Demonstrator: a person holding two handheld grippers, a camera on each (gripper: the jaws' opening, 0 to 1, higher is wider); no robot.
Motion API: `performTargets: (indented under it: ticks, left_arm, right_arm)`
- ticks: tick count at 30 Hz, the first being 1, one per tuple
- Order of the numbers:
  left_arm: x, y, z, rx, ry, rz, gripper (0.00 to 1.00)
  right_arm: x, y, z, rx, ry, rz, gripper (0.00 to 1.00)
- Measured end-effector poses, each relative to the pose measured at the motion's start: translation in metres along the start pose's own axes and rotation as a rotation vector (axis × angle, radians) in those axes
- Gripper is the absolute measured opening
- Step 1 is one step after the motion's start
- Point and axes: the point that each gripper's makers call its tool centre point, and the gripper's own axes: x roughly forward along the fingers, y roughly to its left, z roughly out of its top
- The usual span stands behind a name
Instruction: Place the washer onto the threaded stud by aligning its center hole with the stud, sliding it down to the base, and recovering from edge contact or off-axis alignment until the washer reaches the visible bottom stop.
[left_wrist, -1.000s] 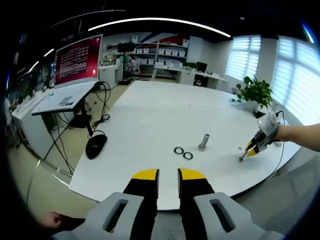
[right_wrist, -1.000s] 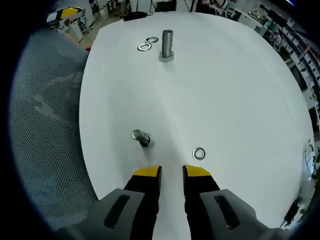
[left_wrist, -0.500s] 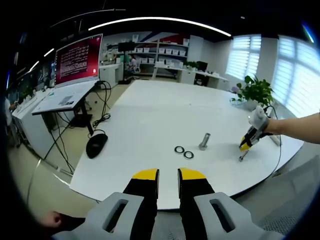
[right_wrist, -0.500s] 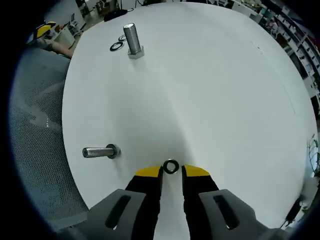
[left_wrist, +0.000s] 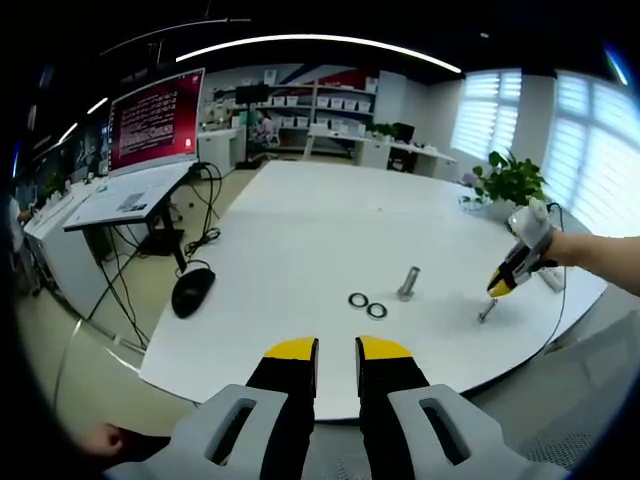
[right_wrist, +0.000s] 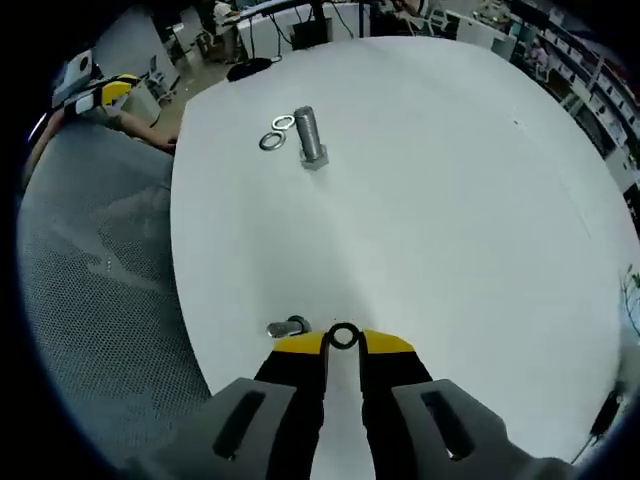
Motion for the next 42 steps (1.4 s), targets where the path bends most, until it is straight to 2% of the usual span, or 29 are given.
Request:
performTargets:
  ticks: [5, 9, 13, 15, 18, 24, 28, 34, 39, 40, 42]
  left_arm:
    - [0.0, -0.001, 0.0, 0.001, -0.001, -0.003, 0.12]
    - [0.0, 0.0, 0.0, 0.001, -0.002, -0.002, 0.12]
    - [-0.001, -0.002, 0.002, -0.008, -0.014, -0.008, 0.13]
    - [-0.001, -0.002, 0.003, -0.008, -0.019, -0.011, 0.13]
    - [-0.001, -0.002, 0.003, -0.007, -0.018, -0.008, 0.13]
    - [-0.001, -0.002, 0.003, -0.006, -0.019, -0.009, 0.13]
    - [-0.001, -0.001, 0.004, -0.01, -0.023, -0.009, 0.13]
    - [-0.001, -0.001, 0.004, -0.012, -0.024, -0.008, 0.13]
    - [-0.001, -0.001, 0.004, -0.011, -0.021, -0.007, 0.13]
    - [-0.001, -0.001, 0.004, -0.011, -0.021, -0.006, 0.13]
    - [-0.001, -0.001, 0.004, -0.011, -0.022, -0.006, 0.13]
  right_arm:
    - [-0.011, 0.021, 0.008, -0.006, -0.022, 0.036, 0.14]
    - [-0.01, 0.024, 0.008, -0.048, 0.004, 0.018, 0.14]
    - [-0.004, 0.024, 0.01, -0.049, 0.015, 0.002, 0.13]
    - [-0.002, 0.023, 0.006, -0.115, 0.059, -0.021, 0.14]
    - [0.002, 0.031, 0.008, -0.05, 0.044, 0.019, 0.14]
    - [0.011, 0.032, 0.007, -0.093, 0.071, -0.001, 0.14]
    - [0.02, 0.032, 0.004, -0.138, 0.092, -0.003, 0.1]
    - [0.039, 0.032, -0.006, -0.122, 0.134, 0.003, 0.1]
    - [0.053, 0.028, -0.016, -0.1, 0.142, 0.011, 0.09]
    - [0.05, 0.029, -0.011, -0.107, 0.12, 0.024, 0.09]
    - [0.051, 0.029, -0.012, -0.09, 0.129, 0.036, 0.04]
